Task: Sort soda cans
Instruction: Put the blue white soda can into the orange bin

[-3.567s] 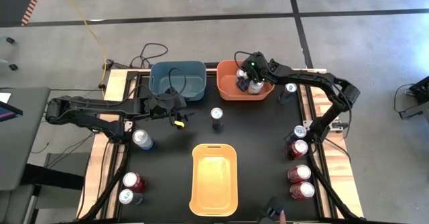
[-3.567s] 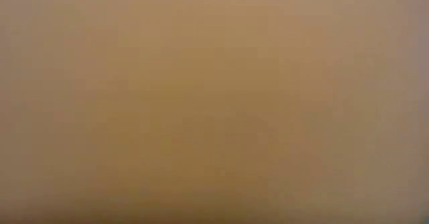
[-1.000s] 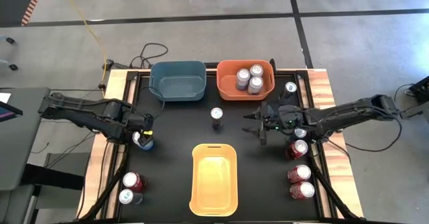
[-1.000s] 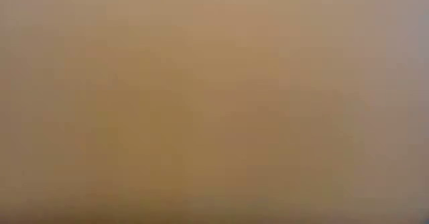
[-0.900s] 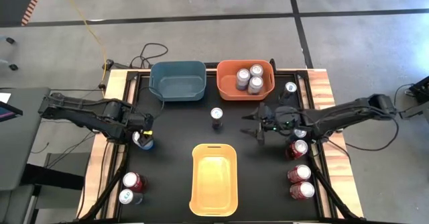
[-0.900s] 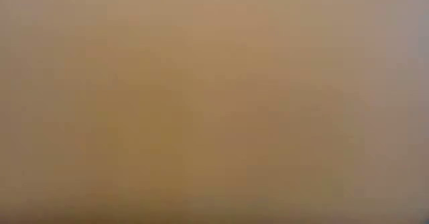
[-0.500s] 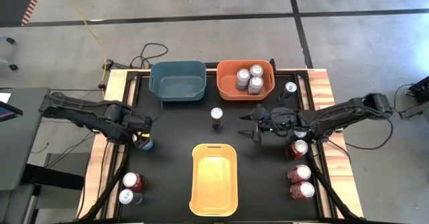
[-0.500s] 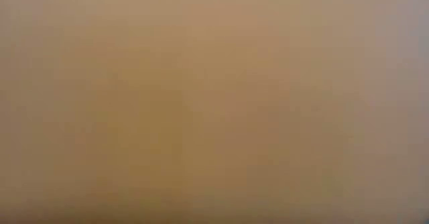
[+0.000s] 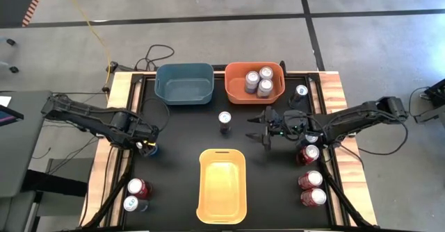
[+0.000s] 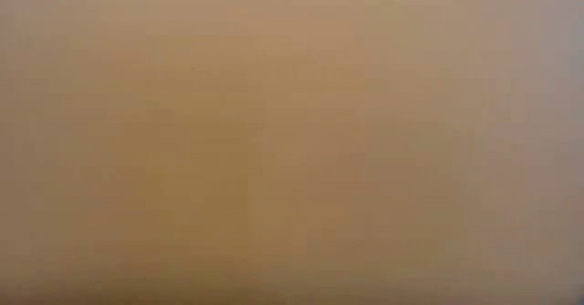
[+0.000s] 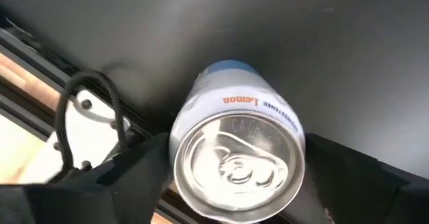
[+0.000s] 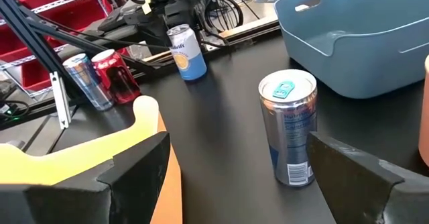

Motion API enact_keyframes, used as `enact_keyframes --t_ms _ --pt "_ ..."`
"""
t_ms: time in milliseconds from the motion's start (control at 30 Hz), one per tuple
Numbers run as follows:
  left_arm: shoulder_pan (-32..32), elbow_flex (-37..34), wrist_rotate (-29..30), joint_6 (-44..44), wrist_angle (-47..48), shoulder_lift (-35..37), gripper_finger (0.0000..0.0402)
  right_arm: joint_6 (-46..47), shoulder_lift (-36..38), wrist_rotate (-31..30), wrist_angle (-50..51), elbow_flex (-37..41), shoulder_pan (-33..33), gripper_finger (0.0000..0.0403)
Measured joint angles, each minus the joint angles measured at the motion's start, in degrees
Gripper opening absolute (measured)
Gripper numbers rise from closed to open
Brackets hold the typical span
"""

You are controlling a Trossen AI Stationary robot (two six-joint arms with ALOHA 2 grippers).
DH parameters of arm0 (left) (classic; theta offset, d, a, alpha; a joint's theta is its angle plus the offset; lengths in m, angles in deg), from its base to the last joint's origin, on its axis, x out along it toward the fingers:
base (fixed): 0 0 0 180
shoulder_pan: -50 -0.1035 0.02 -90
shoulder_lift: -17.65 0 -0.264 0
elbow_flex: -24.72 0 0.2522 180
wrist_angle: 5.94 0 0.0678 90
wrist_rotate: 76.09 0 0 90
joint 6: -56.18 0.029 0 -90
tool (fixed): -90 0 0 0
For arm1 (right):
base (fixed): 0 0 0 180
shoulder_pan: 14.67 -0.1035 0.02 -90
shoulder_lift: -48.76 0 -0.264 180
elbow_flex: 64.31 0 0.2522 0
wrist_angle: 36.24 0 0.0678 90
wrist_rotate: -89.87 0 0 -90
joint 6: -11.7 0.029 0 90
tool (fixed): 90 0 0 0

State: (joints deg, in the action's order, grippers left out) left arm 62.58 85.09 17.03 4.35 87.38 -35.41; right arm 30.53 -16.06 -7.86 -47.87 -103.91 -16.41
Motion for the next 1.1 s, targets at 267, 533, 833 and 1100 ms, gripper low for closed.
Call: enact_keyframes --t_ms 267,533,833,1100 --pt "0.0 0.2 0.0 0.1 -0.9 -1.3 0.0299 0.2 0.0 0.0 -0.2 0.0 0.0 0.0366" --pt "0.0 4.3 6.0 1.5 -3.0 -1.4 0.0295 0.2 1.7 0.0 -0.8 0.0 0.0 0.0366" --pt "-1.3 14.8 13.9 9.0 -3.2 -3.7 0.0294 -0.3 7.4 0.3 2.5 0.0 0.0 0.0366" --pt "-7.4 26.6 15.6 23.6 -4.5 -14.7 0.0294 -3.7 7.8 0.3 2.3 0.0 0.7 0.0359"
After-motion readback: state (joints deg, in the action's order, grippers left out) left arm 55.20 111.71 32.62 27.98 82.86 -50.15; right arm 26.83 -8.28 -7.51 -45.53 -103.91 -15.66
